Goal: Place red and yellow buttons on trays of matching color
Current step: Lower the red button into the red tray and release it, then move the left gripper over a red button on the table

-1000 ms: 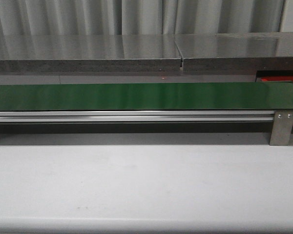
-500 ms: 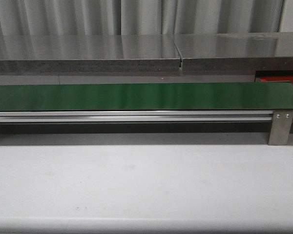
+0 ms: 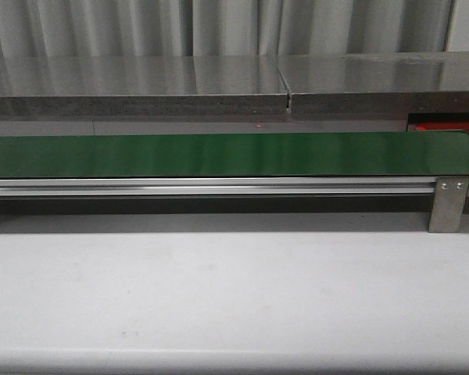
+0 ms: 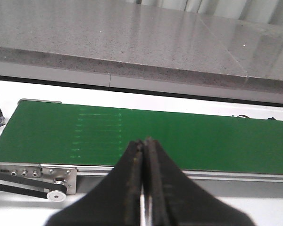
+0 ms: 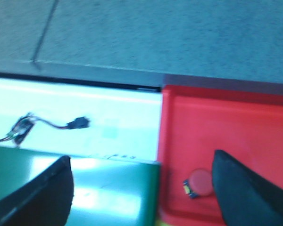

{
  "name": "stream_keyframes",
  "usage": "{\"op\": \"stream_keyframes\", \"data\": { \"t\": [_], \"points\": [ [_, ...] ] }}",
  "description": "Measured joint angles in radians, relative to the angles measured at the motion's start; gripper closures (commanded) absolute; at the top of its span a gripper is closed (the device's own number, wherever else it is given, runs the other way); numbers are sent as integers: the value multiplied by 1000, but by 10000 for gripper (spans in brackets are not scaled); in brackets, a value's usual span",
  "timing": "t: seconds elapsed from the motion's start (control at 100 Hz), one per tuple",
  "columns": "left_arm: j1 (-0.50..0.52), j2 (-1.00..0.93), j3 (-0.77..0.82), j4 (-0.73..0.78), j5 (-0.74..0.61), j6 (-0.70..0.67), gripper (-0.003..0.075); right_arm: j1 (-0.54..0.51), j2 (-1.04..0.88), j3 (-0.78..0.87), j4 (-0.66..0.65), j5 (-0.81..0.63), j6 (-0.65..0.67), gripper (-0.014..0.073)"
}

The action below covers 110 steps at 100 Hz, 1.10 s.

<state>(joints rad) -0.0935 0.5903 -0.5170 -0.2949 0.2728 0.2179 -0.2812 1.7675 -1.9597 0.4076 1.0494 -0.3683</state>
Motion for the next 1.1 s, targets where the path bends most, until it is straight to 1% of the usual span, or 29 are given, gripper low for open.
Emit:
{"op": "stream_keyframes", "data": {
  "t": [0.09, 0.17, 0.32, 0.39, 0.48, 0.51, 0.53, 0.61, 0.72, 0.75, 0.79, 1.1],
  "points": [
    [0, 0, 0, 0, 0, 0, 739, 40, -123, 149, 0, -62, -22, 3],
    [0, 0, 0, 0, 0, 0, 739, 75, -240, 326, -2, -149, -48, 3],
    [0, 0, 0, 0, 0, 0, 739, 105, -471, 635, -2, -304, -64, 4],
    [0, 0, 0, 0, 0, 0, 739, 108, -559, 762, -2, -348, -66, 36],
    [0, 0, 0, 0, 0, 0, 739, 108, -651, 903, -3, -369, -66, 149],
    [0, 0, 0, 0, 0, 0, 739, 108, -675, 941, -3, -372, -68, 212],
    [0, 0, 0, 0, 0, 0, 739, 108, -692, 969, -3, -373, -68, 239],
    [0, 0, 0, 0, 0, 0, 739, 108, -743, 1066, -3, -376, -68, 416],
    [0, 0, 0, 0, 0, 0, 739, 108, -790, 1153, -6, -376, -68, 632],
    [0, 0, 0, 0, 0, 0, 739, 108, -797, 1170, -6, -376, -68, 666],
    [0, 0, 0, 0, 0, 0, 739, 108, -802, 1179, -6, -376, -68, 656],
    [0, 0, 0, 0, 0, 0, 739, 108, -805, 1185, -6, -396, -68, 660]
  ]
}}
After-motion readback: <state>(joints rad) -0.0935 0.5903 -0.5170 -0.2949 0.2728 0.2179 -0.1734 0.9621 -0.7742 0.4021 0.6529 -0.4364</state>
